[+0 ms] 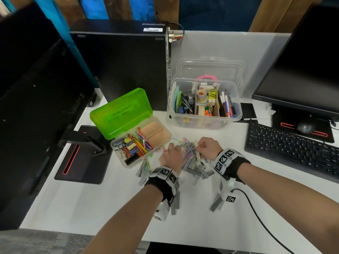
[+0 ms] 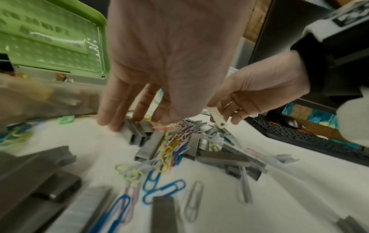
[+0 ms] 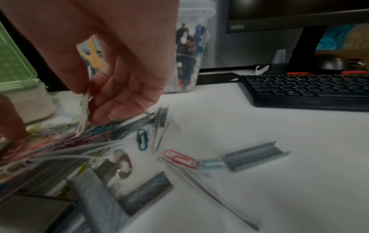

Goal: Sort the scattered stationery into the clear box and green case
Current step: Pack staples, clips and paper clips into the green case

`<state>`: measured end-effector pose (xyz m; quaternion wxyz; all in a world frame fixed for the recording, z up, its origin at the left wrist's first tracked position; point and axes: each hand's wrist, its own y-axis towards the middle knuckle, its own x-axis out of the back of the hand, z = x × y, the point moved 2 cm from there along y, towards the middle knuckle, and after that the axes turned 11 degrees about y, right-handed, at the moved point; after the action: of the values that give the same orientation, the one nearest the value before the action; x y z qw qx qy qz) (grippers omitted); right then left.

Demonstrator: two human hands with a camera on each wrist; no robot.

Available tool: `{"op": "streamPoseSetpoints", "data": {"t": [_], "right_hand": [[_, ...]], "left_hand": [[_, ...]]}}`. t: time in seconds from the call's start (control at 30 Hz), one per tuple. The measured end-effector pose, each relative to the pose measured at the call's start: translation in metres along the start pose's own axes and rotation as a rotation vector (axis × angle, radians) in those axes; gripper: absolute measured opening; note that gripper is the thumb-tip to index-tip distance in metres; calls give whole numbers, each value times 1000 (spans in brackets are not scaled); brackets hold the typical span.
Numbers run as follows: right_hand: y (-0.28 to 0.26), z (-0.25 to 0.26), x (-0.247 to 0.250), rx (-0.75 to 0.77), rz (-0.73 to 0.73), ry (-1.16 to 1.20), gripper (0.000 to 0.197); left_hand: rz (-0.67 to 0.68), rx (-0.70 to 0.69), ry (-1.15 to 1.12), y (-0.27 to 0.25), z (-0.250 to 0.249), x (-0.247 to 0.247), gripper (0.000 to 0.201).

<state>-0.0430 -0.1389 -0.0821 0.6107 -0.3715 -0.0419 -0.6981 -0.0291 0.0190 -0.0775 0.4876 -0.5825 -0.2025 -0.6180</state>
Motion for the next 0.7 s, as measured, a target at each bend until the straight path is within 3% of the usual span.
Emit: {"op": "streamPoseSetpoints", "data": {"t": [0.07,0.2,0.3,0.6,0.7], "right_hand": [[0,0,0,-10,5,11,25],[-3,5,-6,1,41,-16,22],[-5,10,-11,35,62,-48,24],[-10,9,-8,19,54,1,16],[-12,6,-7,1,63,20,17]], "left_hand": [[4,34,59,-2,15,-4,24],[234,130,208,-12,44,-21,28],[295,113,248,-15,50,-30,29],[72,5,109,-8,46,-23,25],[58,-35,10,-5,43,-19,27]]}}
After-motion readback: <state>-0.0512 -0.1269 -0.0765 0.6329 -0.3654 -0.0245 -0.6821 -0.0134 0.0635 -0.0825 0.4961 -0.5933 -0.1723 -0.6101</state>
